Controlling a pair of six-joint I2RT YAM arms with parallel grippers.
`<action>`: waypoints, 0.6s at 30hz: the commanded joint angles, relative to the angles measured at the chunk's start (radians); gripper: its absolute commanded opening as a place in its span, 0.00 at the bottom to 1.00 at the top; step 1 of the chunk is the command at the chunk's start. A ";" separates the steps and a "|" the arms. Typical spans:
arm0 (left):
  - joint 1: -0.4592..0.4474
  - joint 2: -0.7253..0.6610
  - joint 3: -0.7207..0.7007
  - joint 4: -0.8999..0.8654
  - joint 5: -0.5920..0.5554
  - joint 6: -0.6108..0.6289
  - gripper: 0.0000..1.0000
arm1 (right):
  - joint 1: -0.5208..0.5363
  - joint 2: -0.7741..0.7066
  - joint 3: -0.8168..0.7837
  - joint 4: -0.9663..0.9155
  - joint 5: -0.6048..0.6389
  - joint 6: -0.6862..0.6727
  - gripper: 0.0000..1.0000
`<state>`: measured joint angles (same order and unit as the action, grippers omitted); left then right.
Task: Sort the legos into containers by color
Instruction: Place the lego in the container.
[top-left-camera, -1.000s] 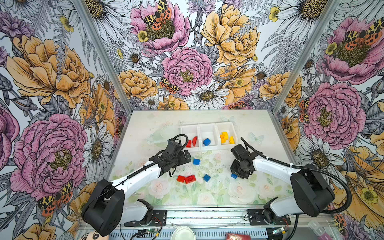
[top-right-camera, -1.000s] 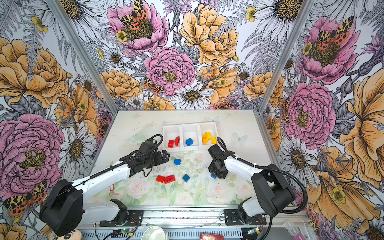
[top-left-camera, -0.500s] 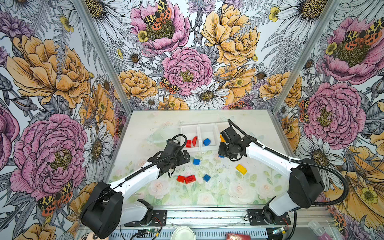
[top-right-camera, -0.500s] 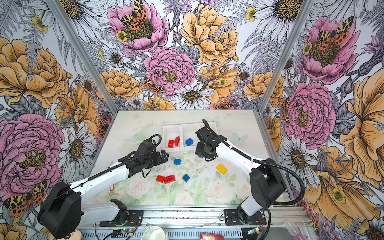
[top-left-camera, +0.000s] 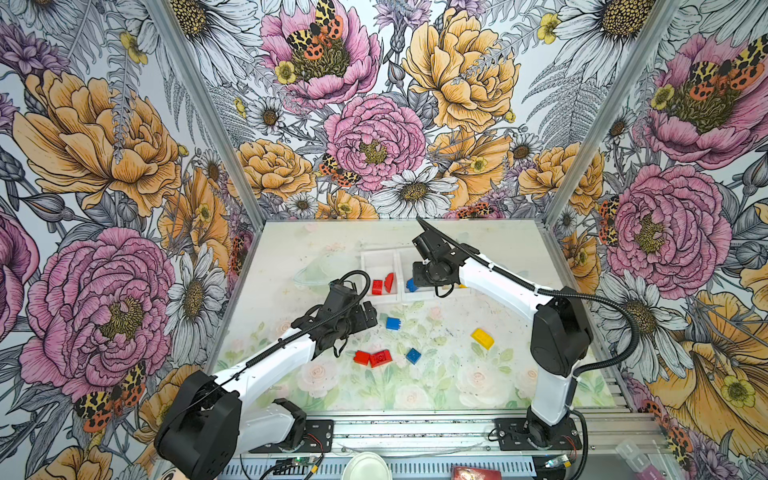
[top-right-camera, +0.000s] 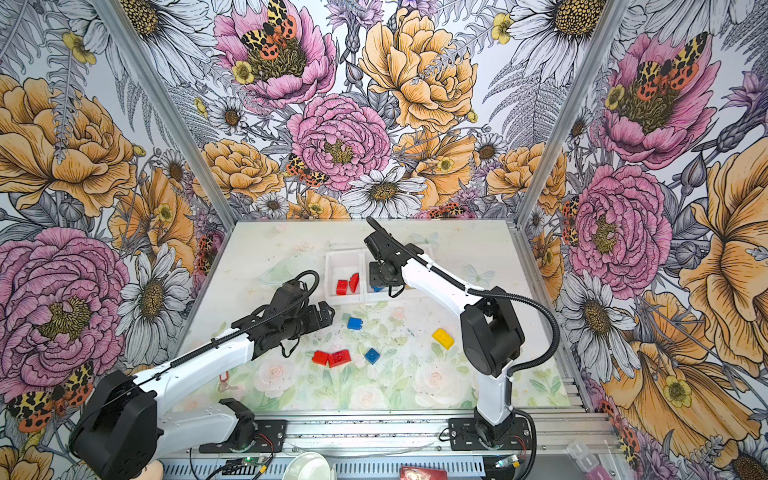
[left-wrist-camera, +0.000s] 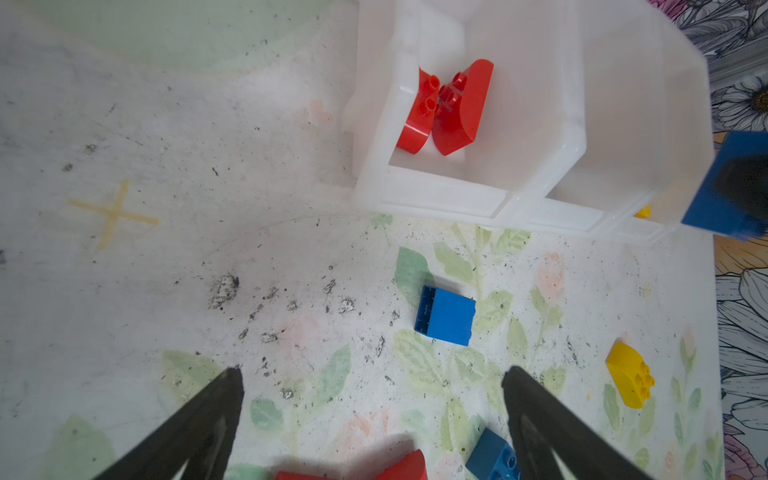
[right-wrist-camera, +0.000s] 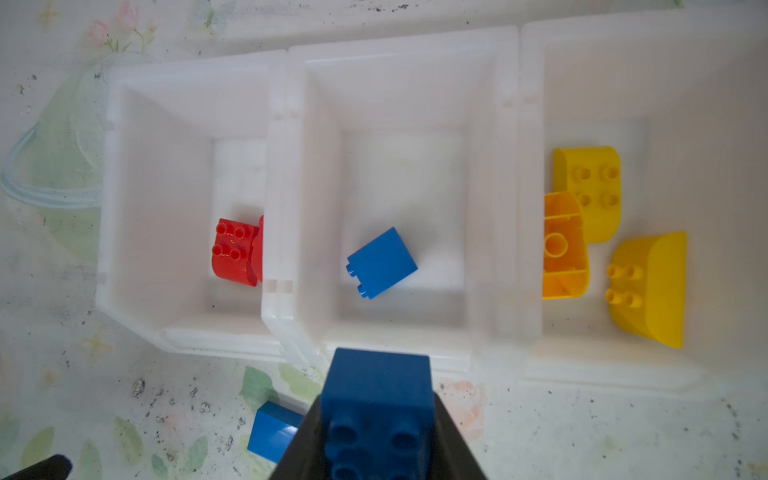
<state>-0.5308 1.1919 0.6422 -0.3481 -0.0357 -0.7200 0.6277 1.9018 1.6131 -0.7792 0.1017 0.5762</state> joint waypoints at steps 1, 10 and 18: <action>0.012 -0.030 -0.015 -0.004 -0.013 -0.009 0.99 | -0.007 0.063 0.078 -0.022 0.063 -0.081 0.29; 0.020 -0.058 -0.027 -0.007 -0.018 -0.015 0.99 | -0.053 0.194 0.202 -0.042 0.092 -0.142 0.30; 0.023 -0.072 -0.028 -0.007 -0.019 -0.014 0.99 | -0.082 0.270 0.237 -0.045 0.093 -0.159 0.30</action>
<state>-0.5190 1.1378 0.6258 -0.3546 -0.0360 -0.7277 0.5507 2.1403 1.8122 -0.8139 0.1722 0.4404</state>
